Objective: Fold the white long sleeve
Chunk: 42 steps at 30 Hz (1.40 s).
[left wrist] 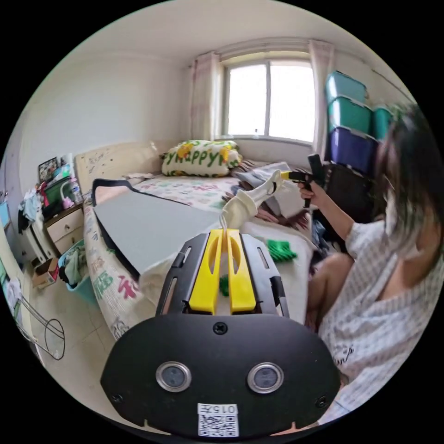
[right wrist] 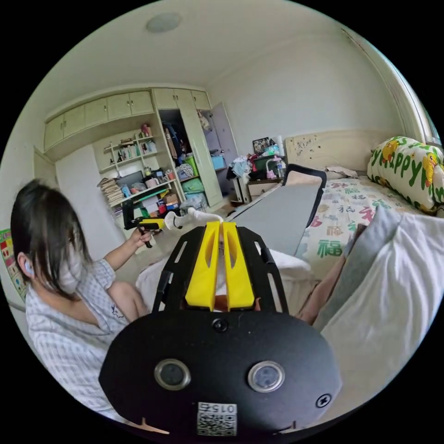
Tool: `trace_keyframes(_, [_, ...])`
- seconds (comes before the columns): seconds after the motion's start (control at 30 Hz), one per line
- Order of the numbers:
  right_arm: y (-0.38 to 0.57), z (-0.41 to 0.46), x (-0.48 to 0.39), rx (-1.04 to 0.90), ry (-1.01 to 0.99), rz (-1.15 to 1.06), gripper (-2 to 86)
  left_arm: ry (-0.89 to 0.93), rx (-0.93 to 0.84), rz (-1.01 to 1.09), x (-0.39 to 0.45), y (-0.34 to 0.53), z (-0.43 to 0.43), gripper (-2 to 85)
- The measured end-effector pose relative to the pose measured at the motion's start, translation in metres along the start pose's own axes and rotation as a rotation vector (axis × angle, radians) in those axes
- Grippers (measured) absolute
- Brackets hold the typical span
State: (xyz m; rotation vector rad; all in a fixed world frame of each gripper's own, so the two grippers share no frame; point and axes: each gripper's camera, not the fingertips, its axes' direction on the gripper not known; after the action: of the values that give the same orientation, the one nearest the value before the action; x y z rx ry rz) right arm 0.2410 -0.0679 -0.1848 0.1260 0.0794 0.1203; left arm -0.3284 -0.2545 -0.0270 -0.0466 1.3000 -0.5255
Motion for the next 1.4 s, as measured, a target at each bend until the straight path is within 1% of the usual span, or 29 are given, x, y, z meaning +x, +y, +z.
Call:
trace_keyframes(0.07, [0.045, -0.004, -0.014, -0.065, 0.047, 0.023, -0.6, 0.043, -0.059, -0.027, 0.023, 0.03, 0.003, 0.5])
trace_keyframes(0.13, [0.084, -0.002, -0.022, -0.124, 0.029, 0.054, -0.6, 0.094, -0.13, -0.047, 0.036, 0.054, 0.011, 0.5])
trace_keyframes(0.17, [0.105, 0.0, -0.024, -0.162, -0.001, 0.073, -0.6, 0.101, -0.181, -0.033, 0.045, 0.065, 0.017, 0.5])
trace_keyframes(0.27, [0.139, -0.003, -0.024, -0.189, 0.002, 0.132, -0.7, 0.045, -0.284, 0.09, 0.072, 0.071, 0.024, 0.5])
trace_keyframes(0.37, [0.156, -0.007, -0.03, -0.198, 0.039, 0.134, -0.8, 0.04, -0.313, 0.171, 0.088, 0.07, 0.023, 0.4])
trace_keyframes(0.4, [0.16, -0.01, -0.034, -0.192, 0.054, 0.132, -0.8, 0.041, -0.291, 0.196, 0.093, 0.07, 0.016, 0.4])
trace_keyframes(0.47, [0.166, -0.015, -0.038, -0.177, 0.067, 0.122, -0.9, 0.039, -0.282, 0.211, 0.095, 0.069, 0.008, 0.4])
trace_keyframes(0.53, [0.17, -0.014, -0.039, -0.19, 0.077, 0.122, -0.9, 0.03, -0.317, 0.232, 0.096, 0.071, 0.01, 0.5])
trace_keyframes(0.63, [0.17, -0.004, -0.043, -0.279, 0.111, 0.094, -0.9, 0.008, -0.407, 0.254, 0.094, 0.073, 0.021, 0.6])
trace_keyframes(0.67, [0.169, 0.004, -0.045, -0.351, 0.113, 0.067, -0.9, 0.013, -0.419, 0.243, 0.09, 0.07, 0.02, 0.7])
trace_keyframes(0.7, [0.169, 0.007, -0.046, -0.393, 0.12, 0.043, -0.8, 0.029, -0.431, 0.213, 0.084, 0.064, 0.016, 0.9])
trace_keyframes(0.77, [0.166, 0.002, -0.047, -0.382, 0.15, 0.034, -0.7, 0.055, -0.434, 0.147, 0.068, 0.053, 0.003, 1.3])
trace_keyframes(0.87, [0.148, -0.025, -0.04, -0.246, 0.218, 0.071, 0.5, 0.065, -0.295, 0.034, 0.032, 0.035, -0.044, 2.0])
trace_keyframes(0.93, [0.127, -0.038, -0.031, -0.208, 0.215, 0.087, 1.9, 0.061, -0.211, -0.053, -0.002, 0.02, -0.069, 2.7])
trace_keyframes(1.0, [0.087, -0.047, -0.019, -0.149, 0.194, 0.076, 4.4, 0.023, -0.161, -0.222, -0.064, -0.008, -0.085, 4.8])
trace_keyframes(1.03, [0.075, -0.047, -0.016, -0.136, 0.184, 0.071, 5.0, 0.012, -0.159, -0.264, -0.081, -0.014, -0.085, 5.6])
trace_keyframes(1.1, [0.029, -0.035, 0.003, -0.102, 0.152, 0.078, 7.3, -0.036, -0.156, -0.425, -0.142, -0.032, -0.076, 8.5])
trace_keyframes(1.13, [0.018, -0.029, 0.009, -0.098, 0.151, 0.092, 7.8, -0.044, -0.157, -0.463, -0.157, -0.034, -0.071, 9.0])
trace_keyframes(1.2, [-0.015, 0.002, 0.039, -0.101, 0.162, 0.176, 8.7, -0.047, -0.142, -0.598, -0.209, -0.027, -0.044, 10.6])
trace_keyframes(1.3, [-0.028, 0.04, 0.073, -0.11, 0.207, 0.304, 9.3, -0.033, -0.111, -0.774, -0.257, 0.004, -0.014, 10.7])
trace_keyframes(1.37, [-0.02, 0.059, 0.083, -0.107, 0.263, 0.343, 10.2, 0.015, -0.093, -0.84, -0.277, 0.019, -0.003, 10.9])
trace_keyframes(1.4, [-0.014, 0.071, 0.088, -0.117, 0.29, 0.33, 10.5, 0.051, -0.127, -0.861, -0.289, 0.022, 0.002, 11.2])
